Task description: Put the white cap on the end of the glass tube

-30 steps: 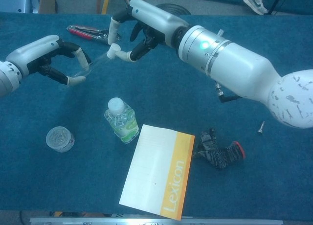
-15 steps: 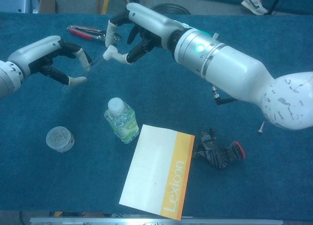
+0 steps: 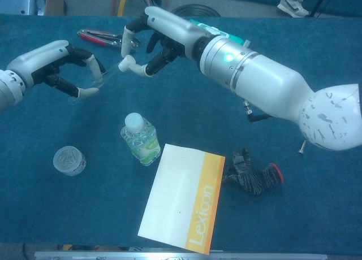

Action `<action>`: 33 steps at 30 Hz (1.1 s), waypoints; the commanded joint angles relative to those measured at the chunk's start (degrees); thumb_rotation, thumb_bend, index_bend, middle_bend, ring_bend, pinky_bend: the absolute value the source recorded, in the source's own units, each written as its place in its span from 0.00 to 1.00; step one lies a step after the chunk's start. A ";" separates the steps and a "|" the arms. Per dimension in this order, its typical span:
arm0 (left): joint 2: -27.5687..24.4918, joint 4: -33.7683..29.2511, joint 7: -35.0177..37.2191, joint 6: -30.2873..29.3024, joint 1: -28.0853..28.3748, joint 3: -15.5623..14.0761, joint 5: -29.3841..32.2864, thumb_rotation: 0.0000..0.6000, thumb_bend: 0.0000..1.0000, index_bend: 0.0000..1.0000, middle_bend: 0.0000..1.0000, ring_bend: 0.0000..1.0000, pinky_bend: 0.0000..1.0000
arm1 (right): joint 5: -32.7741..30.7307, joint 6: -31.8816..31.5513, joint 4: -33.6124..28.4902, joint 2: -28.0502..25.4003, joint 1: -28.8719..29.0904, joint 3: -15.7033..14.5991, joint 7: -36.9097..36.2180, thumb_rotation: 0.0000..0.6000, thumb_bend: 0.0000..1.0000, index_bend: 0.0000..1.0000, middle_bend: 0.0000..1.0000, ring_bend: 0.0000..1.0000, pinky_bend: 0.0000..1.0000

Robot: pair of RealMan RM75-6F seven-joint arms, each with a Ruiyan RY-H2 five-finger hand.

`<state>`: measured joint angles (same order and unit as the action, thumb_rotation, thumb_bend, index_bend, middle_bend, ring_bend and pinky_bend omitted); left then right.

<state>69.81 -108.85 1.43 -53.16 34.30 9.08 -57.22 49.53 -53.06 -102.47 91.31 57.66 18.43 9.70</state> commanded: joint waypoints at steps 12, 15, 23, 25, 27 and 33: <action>0.40 0.81 0.41 0.29 0.01 -0.25 0.15 1.00 0.33 0.59 0.29 0.08 0.12 | 0.33 0.79 0.43 -0.57 -0.26 -0.40 -0.54 1.00 0.32 0.56 0.31 0.14 0.32; 0.43 1.01 0.52 0.40 0.02 -0.29 0.18 1.00 0.33 0.59 0.29 0.08 0.12 | 0.31 1.02 0.62 -0.62 -0.24 -0.49 -0.59 1.00 0.32 0.53 0.31 0.14 0.32; 0.55 1.72 1.22 0.64 -0.08 -0.29 0.04 1.00 0.33 0.59 0.29 0.08 0.12 | 0.40 1.57 1.03 -0.79 -0.15 -0.63 -0.80 1.00 0.32 0.45 0.30 0.14 0.32; 0.59 1.97 1.42 0.69 -0.12 -0.28 0.00 1.00 0.33 0.59 0.29 0.08 0.12 | 0.43 1.57 1.16 -0.73 -0.19 -0.61 -0.97 1.00 0.32 0.45 0.30 0.14 0.32; 0.60 2.18 1.68 0.77 -0.17 -0.27 -0.01 1.00 0.33 0.59 0.29 0.08 0.12 | 0.56 1.51 1.23 -0.70 -0.24 -0.61 -1.06 1.00 0.32 0.45 0.30 0.14 0.32; 0.52 2.99 2.75 1.01 -0.38 -0.09 -0.23 1.00 0.33 0.60 0.30 0.08 0.16 | 0.90 1.15 1.30 -0.94 -0.53 -0.25 -1.60 1.00 0.32 0.44 0.30 0.14 0.32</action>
<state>70.33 -105.91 4.13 -52.18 33.95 8.96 -57.42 50.39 -51.87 -101.18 90.40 57.17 18.14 8.12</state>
